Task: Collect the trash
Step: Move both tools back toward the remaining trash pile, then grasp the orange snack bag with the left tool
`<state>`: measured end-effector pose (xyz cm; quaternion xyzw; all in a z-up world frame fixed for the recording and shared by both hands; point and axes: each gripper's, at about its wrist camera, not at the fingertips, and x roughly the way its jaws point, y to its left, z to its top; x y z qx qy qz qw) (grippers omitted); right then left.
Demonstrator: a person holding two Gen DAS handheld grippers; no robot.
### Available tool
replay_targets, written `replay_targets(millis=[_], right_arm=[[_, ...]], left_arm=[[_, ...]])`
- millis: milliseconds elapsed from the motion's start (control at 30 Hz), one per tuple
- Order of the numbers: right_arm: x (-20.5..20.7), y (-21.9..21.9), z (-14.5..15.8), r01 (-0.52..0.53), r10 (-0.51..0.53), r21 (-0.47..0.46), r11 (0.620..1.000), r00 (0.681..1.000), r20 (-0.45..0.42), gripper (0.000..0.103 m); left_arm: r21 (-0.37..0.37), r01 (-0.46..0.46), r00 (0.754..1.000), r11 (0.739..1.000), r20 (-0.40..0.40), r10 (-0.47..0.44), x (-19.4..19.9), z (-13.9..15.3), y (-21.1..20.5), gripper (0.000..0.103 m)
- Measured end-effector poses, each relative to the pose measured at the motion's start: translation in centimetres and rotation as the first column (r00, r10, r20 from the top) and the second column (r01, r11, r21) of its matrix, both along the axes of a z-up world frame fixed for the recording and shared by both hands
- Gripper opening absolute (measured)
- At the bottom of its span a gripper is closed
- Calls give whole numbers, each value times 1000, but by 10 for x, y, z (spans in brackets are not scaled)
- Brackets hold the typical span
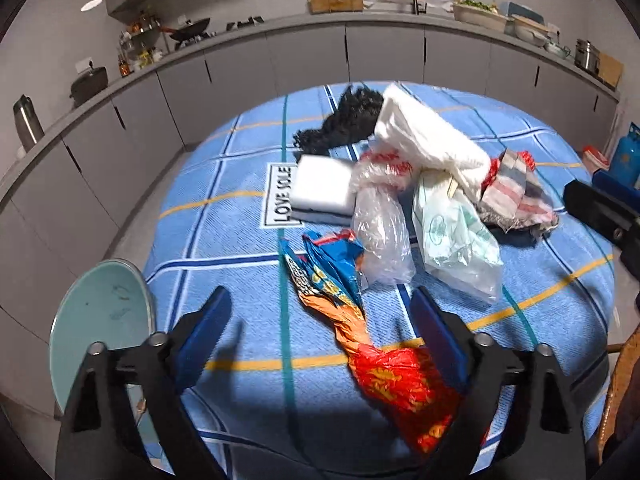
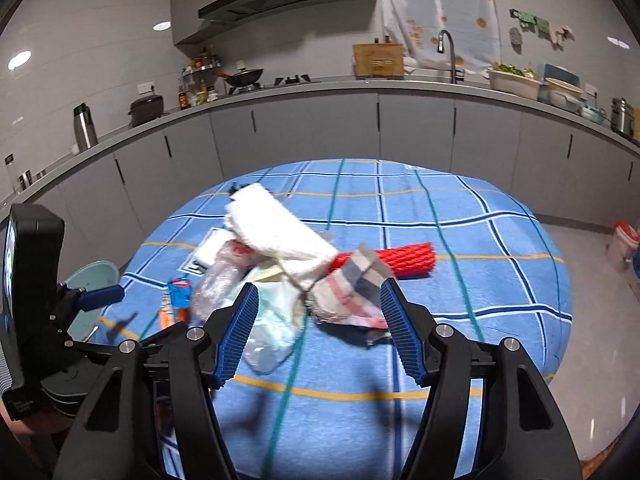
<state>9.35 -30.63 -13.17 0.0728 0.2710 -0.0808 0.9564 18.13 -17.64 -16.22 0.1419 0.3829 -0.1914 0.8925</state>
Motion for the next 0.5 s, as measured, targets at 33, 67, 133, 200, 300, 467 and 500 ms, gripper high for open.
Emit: replay_targets(millis=[33, 67, 133, 200, 300, 467, 500], right_arm=[[0, -4, -2, 11, -11, 1, 1000, 1000, -2, 64], [0, -7, -3, 20, -20, 1, 1000, 1000, -3, 64], [1, -15, -7, 45, -45, 1, 999, 999, -11, 65], [2, -21, -11, 70, -70, -5, 998, 997, -24, 65], [4, -31, -18, 97, -96, 1, 995, 994, -41, 65], [9, -41, -26, 119, -119, -1, 993, 991, -62, 65], [11, -43, -27, 119, -118, 4, 993, 991, -68, 65]], left_arm=[[-7, 8, 1000, 1000, -16, -8, 1, -3, -1, 74], [-9, 12, 1000, 1000, -26, -12, 2, -5, -1, 71], [-12, 20, 999, 1000, -50, -21, 2, -11, -4, 55], [-14, 32, 997, 999, -70, -33, 2, -16, -5, 38], [-12, 40, 996, 999, -79, -40, 2, -19, -2, 18], [-26, 35, 997, 999, -65, -37, 3, -11, 11, 17], [-29, 31, 997, 999, -64, -33, 4, -8, 13, 17]])
